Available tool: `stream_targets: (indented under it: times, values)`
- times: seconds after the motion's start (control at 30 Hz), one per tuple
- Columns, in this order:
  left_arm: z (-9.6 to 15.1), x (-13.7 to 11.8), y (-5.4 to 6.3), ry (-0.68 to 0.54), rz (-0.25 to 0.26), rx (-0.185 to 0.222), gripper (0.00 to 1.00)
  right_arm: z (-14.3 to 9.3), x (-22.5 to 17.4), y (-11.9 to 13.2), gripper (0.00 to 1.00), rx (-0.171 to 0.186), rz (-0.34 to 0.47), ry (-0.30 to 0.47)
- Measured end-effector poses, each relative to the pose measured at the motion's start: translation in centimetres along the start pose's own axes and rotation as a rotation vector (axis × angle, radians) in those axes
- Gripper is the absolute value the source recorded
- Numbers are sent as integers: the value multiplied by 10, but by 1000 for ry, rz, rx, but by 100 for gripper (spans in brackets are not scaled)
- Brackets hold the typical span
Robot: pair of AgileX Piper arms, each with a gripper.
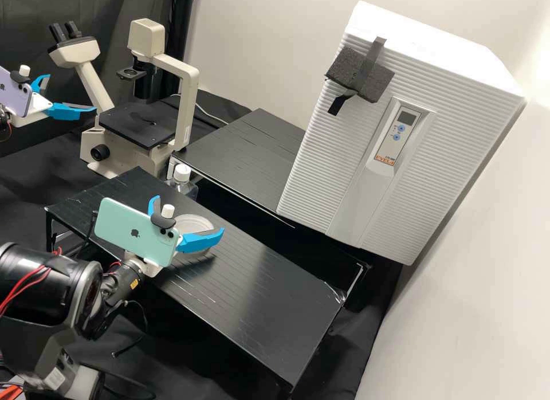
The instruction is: Open the petri dish lid.
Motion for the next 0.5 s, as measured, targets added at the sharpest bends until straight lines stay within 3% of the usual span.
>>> stream_targets:
  times: [0.5]
  values:
    - [0,0,0,0,0,0,100,-2,-3,-6,100,-6,-33,-29]
